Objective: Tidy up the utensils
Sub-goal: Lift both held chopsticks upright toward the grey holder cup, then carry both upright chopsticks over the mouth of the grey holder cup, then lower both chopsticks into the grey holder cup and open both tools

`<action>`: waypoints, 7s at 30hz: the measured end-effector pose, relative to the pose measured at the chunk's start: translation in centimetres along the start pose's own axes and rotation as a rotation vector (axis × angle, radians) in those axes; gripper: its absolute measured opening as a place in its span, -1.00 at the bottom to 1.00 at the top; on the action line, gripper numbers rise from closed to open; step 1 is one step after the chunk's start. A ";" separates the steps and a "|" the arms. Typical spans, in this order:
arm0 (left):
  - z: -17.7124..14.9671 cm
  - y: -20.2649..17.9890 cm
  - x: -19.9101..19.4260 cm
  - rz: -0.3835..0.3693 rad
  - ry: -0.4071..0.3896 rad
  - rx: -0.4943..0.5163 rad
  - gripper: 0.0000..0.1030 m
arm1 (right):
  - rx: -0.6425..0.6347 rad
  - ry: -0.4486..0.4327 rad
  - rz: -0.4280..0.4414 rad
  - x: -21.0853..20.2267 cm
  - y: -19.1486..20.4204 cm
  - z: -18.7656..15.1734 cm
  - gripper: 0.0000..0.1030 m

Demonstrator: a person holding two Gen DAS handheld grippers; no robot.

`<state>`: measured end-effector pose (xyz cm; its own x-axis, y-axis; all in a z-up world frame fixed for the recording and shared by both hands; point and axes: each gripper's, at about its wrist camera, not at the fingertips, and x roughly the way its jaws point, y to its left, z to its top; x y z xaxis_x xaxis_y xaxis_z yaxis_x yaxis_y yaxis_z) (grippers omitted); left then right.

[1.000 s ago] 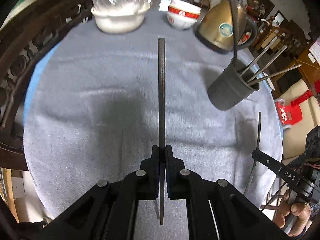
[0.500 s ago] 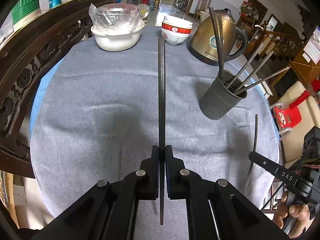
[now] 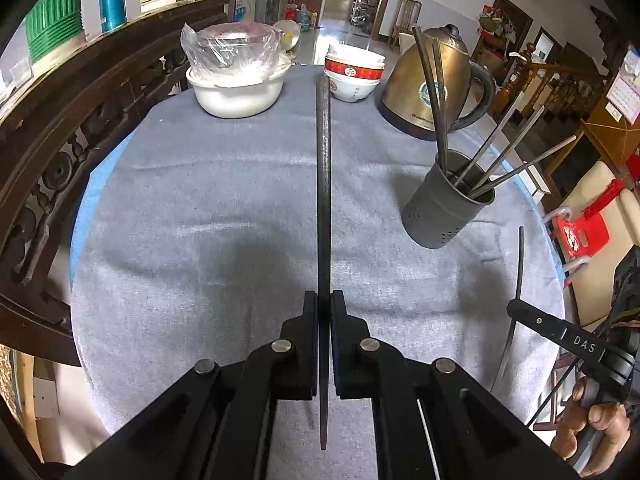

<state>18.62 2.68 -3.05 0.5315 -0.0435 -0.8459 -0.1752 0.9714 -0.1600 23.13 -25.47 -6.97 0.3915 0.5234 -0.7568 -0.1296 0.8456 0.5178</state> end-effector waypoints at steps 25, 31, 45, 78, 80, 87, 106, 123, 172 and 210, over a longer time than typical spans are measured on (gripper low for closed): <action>0.1 0.6 -0.6 0.028 -0.045 -0.007 -0.89 | 0.005 -0.038 0.023 -0.5 0.7 0.6 -0.88; -0.1 0.9 -0.8 0.040 -0.054 -0.008 -0.89 | 0.006 -0.050 0.029 -0.7 0.8 0.6 -0.88; -0.1 1.3 -0.9 0.048 -0.062 -0.020 -0.89 | 0.005 -0.047 0.038 -0.5 1.0 0.7 -0.88; -0.3 2.7 -0.8 0.062 -0.083 -0.059 -0.89 | 0.031 -0.067 0.067 -0.4 0.8 0.7 -0.88; -0.3 2.6 -0.7 0.062 -0.077 -0.057 -0.89 | 0.035 -0.066 0.071 -0.3 0.6 0.7 -0.88; -0.1 3.0 -0.8 0.064 -0.086 -0.070 -0.89 | 0.037 -0.067 0.075 -0.1 0.8 0.9 -0.88; 0.1 3.6 -0.7 0.052 -0.097 -0.087 -0.89 | 0.034 -0.066 0.070 0.3 1.2 1.1 -0.88; 0.4 2.6 -0.3 0.056 -0.094 -0.062 -0.89 | 0.048 -0.107 0.067 -1.0 0.3 1.4 -0.88; 11.9 -8.4 -0.1 -0.177 -0.498 -0.175 -0.89 | 0.455 -0.732 0.103 -5.8 -5.8 13.2 -0.88; 8.8 -10.0 4.4 -0.168 -0.399 0.019 -0.88 | -0.158 -0.642 -0.064 -1.7 3.8 8.3 -0.88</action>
<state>29.98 -5.13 -0.68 0.8310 -0.1115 -0.5450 -0.0456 0.9628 -0.2665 29.51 -23.97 -0.40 0.8617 0.3469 -0.3704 -0.2012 0.9036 0.3783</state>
